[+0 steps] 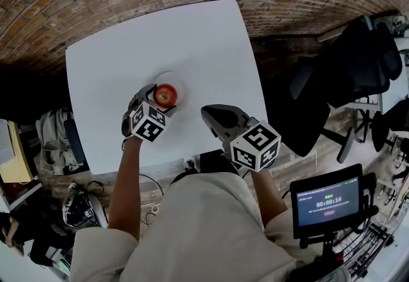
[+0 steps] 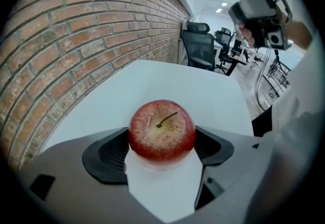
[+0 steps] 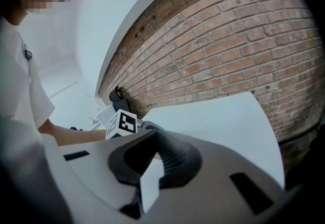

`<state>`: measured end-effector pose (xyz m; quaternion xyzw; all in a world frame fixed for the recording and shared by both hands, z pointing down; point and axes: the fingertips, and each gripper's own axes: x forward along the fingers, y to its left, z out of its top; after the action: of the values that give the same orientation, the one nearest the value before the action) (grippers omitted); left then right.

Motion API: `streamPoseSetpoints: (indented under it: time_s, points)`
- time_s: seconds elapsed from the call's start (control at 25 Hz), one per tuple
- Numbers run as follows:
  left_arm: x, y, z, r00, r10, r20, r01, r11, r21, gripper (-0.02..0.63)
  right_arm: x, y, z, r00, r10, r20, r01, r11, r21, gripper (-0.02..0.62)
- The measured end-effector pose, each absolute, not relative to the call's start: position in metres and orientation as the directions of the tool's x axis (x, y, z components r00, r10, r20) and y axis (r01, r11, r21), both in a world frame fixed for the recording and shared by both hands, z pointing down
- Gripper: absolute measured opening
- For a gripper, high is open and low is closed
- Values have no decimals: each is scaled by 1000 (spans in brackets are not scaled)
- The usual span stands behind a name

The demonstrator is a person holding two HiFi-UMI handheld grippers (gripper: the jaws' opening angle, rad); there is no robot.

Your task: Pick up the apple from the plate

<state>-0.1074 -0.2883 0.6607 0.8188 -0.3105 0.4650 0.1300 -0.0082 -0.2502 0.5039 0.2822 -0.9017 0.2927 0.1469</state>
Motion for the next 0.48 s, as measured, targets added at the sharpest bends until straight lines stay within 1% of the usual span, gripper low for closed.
streamPoseSetpoints:
  time_s: [0.48]
  points:
    - [-108,-279,619,402,-495,770,-710,-700,-79,400,0,-228,475,-800,-443,405,-589,708,-390,2]
